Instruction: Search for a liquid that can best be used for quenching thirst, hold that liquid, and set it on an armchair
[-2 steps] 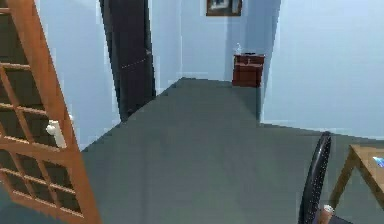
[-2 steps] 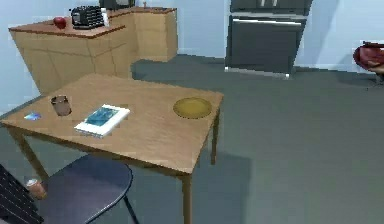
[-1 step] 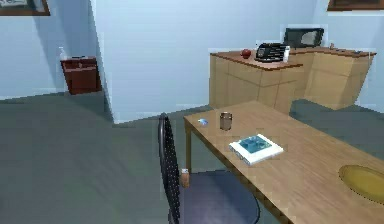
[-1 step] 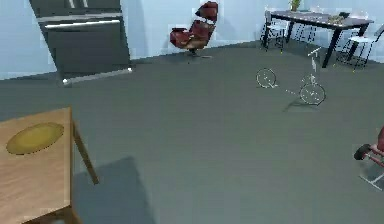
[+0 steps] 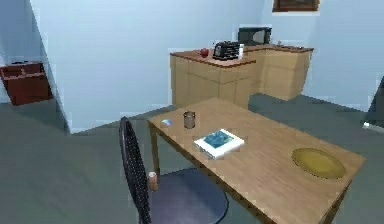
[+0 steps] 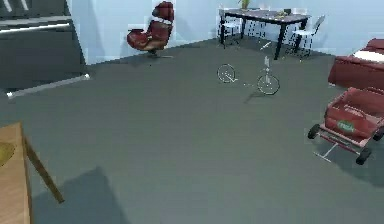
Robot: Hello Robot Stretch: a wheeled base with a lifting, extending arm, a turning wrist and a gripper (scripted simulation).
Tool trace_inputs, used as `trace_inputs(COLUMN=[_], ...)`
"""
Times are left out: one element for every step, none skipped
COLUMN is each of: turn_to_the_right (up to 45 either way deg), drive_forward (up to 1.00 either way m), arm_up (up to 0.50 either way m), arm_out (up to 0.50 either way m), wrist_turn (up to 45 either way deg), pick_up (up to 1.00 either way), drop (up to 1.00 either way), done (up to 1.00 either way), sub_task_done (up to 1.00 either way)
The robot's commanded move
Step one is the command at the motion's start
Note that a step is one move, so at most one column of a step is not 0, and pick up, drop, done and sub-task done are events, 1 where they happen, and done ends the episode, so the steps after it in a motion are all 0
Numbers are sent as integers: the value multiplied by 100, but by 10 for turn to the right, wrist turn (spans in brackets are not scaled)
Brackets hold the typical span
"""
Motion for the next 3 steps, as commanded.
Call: trace_inputs(turn_to_the_right=[0,-450,-450], drive_forward=[35,0,0], arm_up=[0,0,0], arm_out=[0,0,0], wrist_turn=[0,0,0], pick_up=[0,0,0], drop=[0,0,0], done=[0,0,0], sub_task_done=[0,0,0])
